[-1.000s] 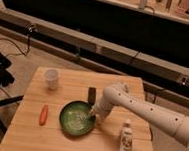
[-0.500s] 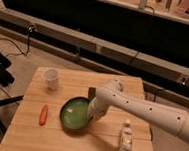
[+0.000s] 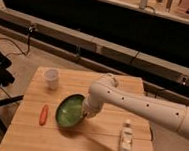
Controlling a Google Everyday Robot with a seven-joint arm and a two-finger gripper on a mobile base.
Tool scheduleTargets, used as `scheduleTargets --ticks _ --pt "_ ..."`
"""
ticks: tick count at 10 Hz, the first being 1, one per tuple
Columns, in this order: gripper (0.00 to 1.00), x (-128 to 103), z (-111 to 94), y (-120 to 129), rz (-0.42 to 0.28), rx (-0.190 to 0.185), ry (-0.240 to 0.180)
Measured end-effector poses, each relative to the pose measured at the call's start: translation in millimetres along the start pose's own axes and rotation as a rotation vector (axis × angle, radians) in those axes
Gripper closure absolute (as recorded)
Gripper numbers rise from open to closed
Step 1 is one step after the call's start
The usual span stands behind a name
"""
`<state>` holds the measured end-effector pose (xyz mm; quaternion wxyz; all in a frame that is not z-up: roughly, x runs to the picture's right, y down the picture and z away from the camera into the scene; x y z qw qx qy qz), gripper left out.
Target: Pick up the ceramic bowl
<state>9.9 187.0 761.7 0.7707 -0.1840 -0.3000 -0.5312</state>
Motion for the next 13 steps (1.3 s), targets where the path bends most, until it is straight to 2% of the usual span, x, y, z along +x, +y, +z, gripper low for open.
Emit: scheduleTargets --ticks 1,3,5,8,11,13 --pt "1.00 2 -12 2 -0.004 0.006 0.008" --pt "1.00 2 -37 -13 -0.009 0.018 0.016" --pt "1.00 5 -42 -19 -0.011 0.026 0.024" --pt "1.00 15 -59 -3 -0.007 0.033 0.037" --pt "1.00 14 -70 -20 -0.009 0.040 0.038" --pt "1.00 18 -76 -15 -0.004 0.043 0.043"
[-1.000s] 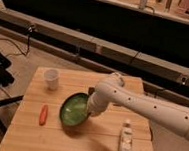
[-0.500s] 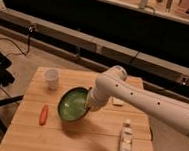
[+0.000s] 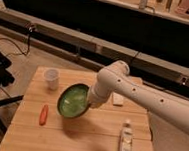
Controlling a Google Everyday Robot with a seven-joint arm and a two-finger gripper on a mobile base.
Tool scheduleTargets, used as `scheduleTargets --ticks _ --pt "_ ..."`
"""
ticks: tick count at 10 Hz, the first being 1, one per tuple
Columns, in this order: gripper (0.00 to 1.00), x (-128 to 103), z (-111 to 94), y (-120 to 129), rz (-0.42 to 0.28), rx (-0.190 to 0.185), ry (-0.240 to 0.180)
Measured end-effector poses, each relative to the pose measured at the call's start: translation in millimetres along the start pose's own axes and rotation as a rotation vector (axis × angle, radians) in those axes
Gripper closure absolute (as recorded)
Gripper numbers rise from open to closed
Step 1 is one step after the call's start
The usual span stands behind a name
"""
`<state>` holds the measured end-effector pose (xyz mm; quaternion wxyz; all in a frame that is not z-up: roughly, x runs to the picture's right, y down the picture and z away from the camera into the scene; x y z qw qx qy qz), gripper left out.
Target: Pick up the ceramic bowl
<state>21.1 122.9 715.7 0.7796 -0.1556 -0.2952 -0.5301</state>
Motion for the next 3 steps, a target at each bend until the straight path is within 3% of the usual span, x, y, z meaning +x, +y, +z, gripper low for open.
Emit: scheduleTargets --ticks 3 --pt "1.00 3.6 -7.9 5.3 0.000 0.002 0.002"
